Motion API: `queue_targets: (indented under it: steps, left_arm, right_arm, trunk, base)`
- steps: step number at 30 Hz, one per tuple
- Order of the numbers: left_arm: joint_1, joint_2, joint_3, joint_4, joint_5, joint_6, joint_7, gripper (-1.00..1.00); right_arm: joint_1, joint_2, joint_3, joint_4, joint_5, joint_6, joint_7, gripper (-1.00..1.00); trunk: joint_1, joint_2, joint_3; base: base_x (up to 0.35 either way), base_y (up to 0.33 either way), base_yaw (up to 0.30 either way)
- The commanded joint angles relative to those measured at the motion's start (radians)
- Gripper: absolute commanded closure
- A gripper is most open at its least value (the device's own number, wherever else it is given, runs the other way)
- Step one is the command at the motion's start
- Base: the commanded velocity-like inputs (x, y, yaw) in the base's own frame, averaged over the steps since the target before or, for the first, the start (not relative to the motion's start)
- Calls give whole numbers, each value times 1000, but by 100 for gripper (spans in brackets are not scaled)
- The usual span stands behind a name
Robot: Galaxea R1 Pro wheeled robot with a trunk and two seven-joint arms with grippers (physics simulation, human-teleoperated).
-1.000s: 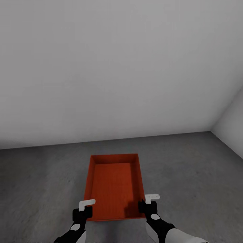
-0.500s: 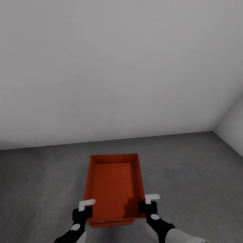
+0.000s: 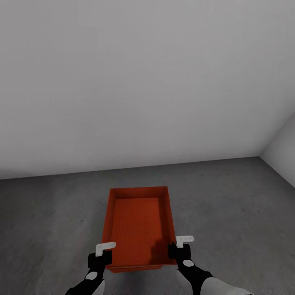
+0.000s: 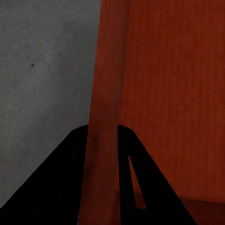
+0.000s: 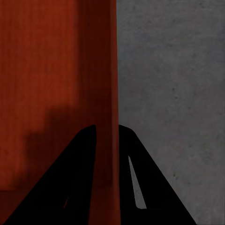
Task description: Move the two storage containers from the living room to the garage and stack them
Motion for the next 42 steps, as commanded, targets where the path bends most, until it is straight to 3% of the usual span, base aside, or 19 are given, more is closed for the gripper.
queue_targets:
  steps: [1,42]
  left_arm:
    - [-1,-2,34,-2,-10,-2,5,100]
    - [-1,-2,34,-2,-10,-2,5,100]
  right_arm:
    - [0,3,-12,1,-9,-1,3,100]
    - [0,4,-12,2,-9,-3,3,100]
  trunk:
    - [0,-1,-3]
    - [0,-1,-66]
  base:
    - [0,0,0]
    - [0,0,0]
